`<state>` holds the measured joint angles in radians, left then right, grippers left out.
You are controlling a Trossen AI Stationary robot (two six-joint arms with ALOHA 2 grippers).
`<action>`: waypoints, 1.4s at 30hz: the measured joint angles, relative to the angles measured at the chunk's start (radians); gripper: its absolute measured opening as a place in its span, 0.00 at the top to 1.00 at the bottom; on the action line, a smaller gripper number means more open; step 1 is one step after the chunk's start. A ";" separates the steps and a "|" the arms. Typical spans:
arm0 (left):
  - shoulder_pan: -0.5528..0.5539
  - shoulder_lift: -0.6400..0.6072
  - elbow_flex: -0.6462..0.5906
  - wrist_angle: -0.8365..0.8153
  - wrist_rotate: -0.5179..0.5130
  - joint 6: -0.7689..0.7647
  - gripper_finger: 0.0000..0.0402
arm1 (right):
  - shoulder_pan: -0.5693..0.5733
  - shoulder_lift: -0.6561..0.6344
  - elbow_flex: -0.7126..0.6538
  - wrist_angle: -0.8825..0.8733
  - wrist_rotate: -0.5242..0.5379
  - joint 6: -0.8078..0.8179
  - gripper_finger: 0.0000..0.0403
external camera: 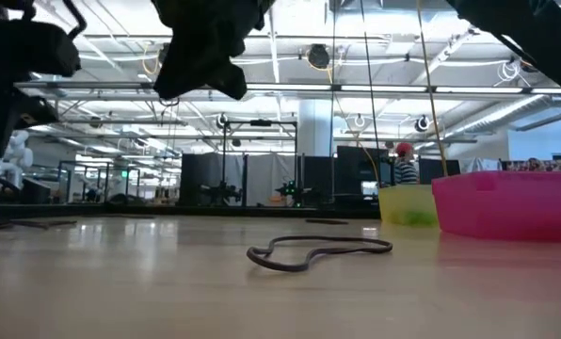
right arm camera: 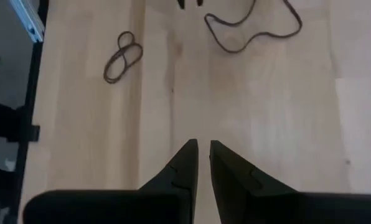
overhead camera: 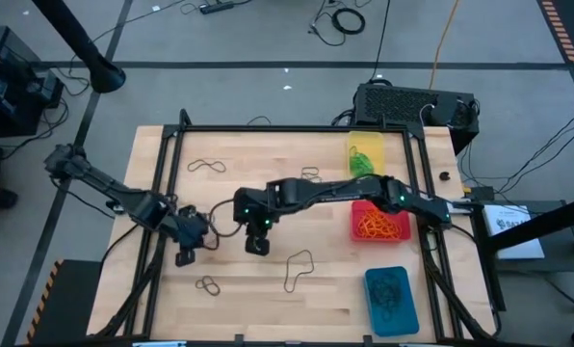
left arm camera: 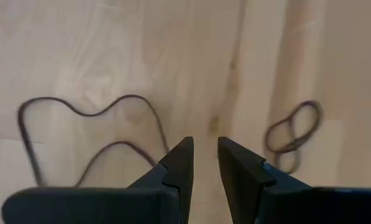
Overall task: Sort rubber bands into baskets
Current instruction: Put the violet rubber band into the blue bin
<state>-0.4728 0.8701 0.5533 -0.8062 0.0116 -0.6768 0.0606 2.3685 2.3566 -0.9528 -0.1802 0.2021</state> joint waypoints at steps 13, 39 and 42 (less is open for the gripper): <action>-0.016 0.285 0.000 0.026 -0.101 0.123 0.80 | 0.052 0.001 -0.001 -0.001 0.002 0.071 0.91; -0.018 0.375 0.081 0.144 -0.095 -0.074 0.99 | 0.082 -0.004 -0.001 -0.174 -0.004 -0.051 0.93; -0.028 0.314 0.114 0.222 -0.095 -0.060 0.99 | 0.095 -0.017 -0.001 -0.173 0.025 -0.058 0.97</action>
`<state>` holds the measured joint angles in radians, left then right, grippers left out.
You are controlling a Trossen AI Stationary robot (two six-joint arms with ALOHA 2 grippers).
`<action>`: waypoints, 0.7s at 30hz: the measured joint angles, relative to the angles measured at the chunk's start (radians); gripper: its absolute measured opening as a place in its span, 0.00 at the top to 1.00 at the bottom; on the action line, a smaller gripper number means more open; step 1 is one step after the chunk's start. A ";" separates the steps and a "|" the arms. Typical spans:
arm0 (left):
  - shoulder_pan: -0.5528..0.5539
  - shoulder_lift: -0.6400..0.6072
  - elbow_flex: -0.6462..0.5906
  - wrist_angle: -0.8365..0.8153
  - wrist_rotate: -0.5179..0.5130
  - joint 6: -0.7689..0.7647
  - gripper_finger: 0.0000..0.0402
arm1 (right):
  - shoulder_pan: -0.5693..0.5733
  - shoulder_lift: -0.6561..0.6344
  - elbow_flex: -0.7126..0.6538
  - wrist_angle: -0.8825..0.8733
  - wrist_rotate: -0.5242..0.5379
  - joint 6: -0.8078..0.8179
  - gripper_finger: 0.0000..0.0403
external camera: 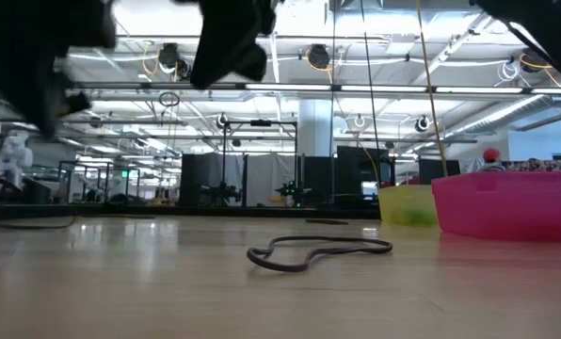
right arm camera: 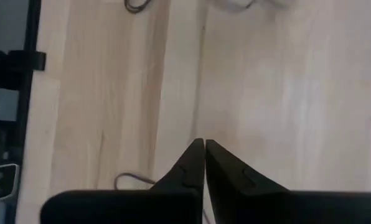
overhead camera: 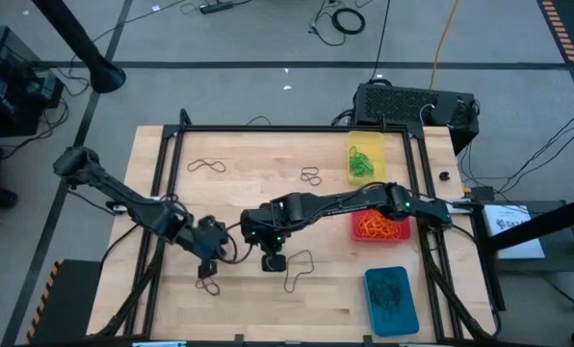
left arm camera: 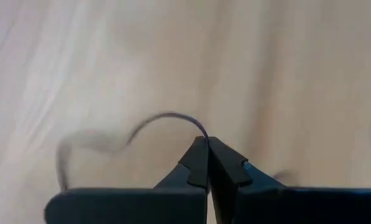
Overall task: Sort rubber bands into baskets
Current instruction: Put the violet rubber band into the blue bin
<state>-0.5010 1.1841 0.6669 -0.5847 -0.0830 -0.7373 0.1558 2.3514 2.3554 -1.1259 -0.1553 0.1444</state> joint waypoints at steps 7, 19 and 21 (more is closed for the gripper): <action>0.005 -0.087 0.011 0.320 0.003 0.051 1.00 | 0.021 -0.050 0.002 0.081 0.021 0.011 0.97; 0.044 -0.089 0.011 0.412 0.059 0.092 1.00 | 0.044 -0.042 0.000 0.171 0.018 -0.055 0.80; 0.045 -0.089 0.011 0.411 0.069 0.093 1.00 | 0.042 -0.042 0.000 0.174 0.019 -0.052 0.75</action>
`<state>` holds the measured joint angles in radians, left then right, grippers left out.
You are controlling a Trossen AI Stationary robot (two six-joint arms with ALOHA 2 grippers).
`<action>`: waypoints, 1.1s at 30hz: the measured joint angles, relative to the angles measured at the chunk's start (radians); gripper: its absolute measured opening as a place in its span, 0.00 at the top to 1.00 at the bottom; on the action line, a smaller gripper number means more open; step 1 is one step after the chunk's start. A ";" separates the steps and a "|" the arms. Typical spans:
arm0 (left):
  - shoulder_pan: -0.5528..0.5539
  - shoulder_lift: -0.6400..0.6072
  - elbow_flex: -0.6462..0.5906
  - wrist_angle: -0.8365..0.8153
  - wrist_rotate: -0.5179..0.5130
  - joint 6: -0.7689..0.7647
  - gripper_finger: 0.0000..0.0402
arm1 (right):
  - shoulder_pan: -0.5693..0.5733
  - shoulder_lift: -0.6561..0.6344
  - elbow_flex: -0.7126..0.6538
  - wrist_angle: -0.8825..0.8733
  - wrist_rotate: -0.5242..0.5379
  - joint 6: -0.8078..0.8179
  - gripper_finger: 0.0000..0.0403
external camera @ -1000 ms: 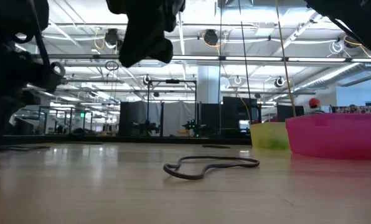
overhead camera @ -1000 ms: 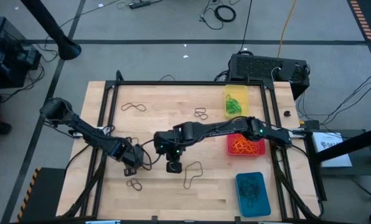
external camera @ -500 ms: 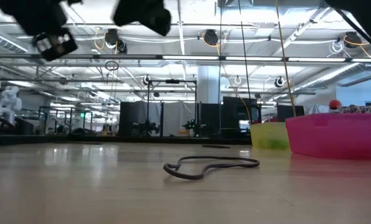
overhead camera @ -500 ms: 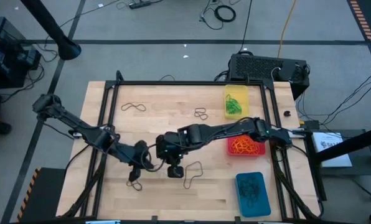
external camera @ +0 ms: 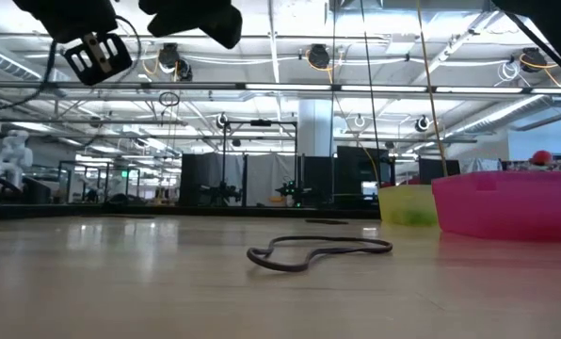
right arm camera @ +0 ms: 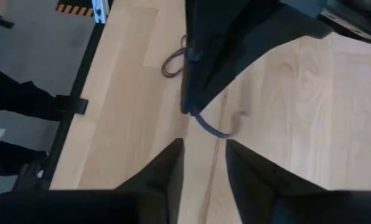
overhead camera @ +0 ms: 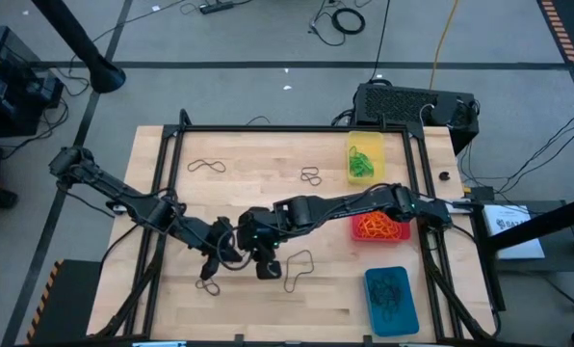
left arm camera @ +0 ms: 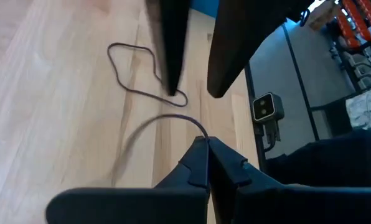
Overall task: Sort rubber bands into baskets
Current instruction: Put the violet rubber band into the blue bin
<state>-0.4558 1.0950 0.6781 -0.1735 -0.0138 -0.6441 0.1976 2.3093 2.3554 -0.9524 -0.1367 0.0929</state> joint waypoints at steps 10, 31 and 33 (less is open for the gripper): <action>0.014 0.000 0.000 0.068 0.003 0.005 1.00 | -0.002 0.000 0.000 0.053 0.002 -0.041 0.58; 0.037 0.000 0.000 0.135 -0.009 0.058 0.84 | -0.009 0.000 0.000 -0.131 0.008 -0.006 0.99; 0.037 0.000 0.000 0.126 -0.009 0.058 0.80 | -0.008 0.000 0.000 -0.161 0.008 -0.003 0.99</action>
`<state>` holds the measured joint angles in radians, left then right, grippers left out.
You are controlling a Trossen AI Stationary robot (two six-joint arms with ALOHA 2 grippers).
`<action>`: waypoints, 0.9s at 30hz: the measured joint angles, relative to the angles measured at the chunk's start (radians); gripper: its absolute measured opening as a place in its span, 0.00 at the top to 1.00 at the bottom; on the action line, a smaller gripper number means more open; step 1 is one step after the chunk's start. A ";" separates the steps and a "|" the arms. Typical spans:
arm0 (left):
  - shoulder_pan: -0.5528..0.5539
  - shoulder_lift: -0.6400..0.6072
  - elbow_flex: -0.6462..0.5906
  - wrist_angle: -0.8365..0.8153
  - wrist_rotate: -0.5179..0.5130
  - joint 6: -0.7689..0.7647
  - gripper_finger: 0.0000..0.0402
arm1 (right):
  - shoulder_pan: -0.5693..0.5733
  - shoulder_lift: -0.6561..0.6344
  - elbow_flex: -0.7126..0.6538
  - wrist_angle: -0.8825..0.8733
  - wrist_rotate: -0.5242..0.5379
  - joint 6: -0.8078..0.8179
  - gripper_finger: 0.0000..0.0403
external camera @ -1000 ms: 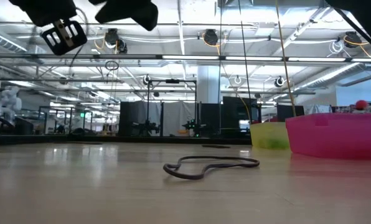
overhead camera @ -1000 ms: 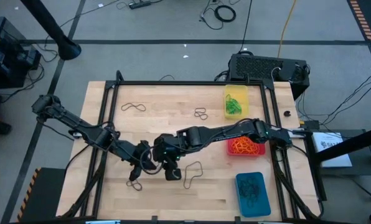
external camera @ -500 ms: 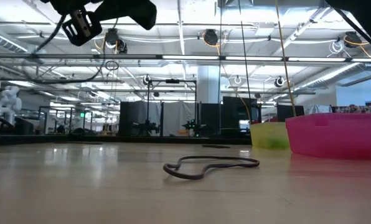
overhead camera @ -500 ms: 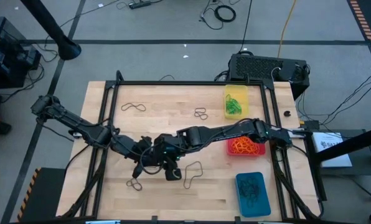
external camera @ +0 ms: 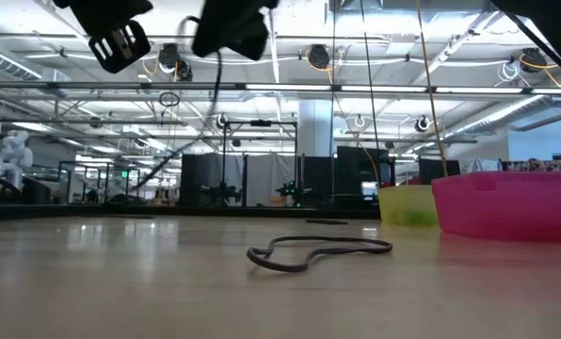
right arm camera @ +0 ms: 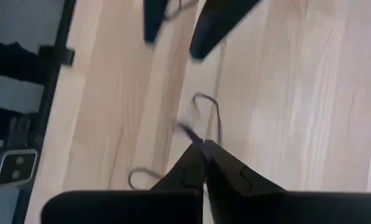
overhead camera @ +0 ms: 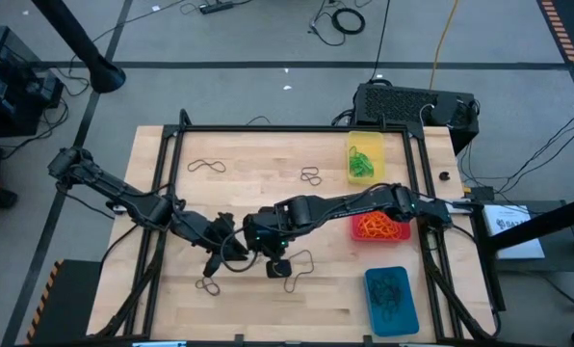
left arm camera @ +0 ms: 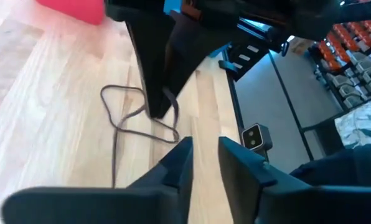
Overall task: Sort rubber bands into baskets
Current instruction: Put the violet rubber band into the blue bin
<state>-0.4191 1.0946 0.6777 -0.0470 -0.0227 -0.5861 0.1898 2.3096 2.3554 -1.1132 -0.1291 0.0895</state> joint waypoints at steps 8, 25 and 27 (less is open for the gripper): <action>0.000 0.000 0.000 -0.032 -0.038 -0.009 0.64 | 0.011 -0.013 0.000 -0.184 0.000 0.004 1.00; 0.034 0.000 0.000 -0.070 -0.068 -0.010 0.61 | 0.262 -0.250 0.001 -0.457 0.004 0.238 1.00; 0.040 0.000 0.000 -0.070 -0.069 -0.009 0.61 | 0.314 -0.271 0.001 -0.458 0.039 0.301 1.00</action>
<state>-0.3792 1.0943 0.6777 -0.1169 -0.0914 -0.5953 0.5035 2.0391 2.3562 -1.5707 -0.0905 0.3903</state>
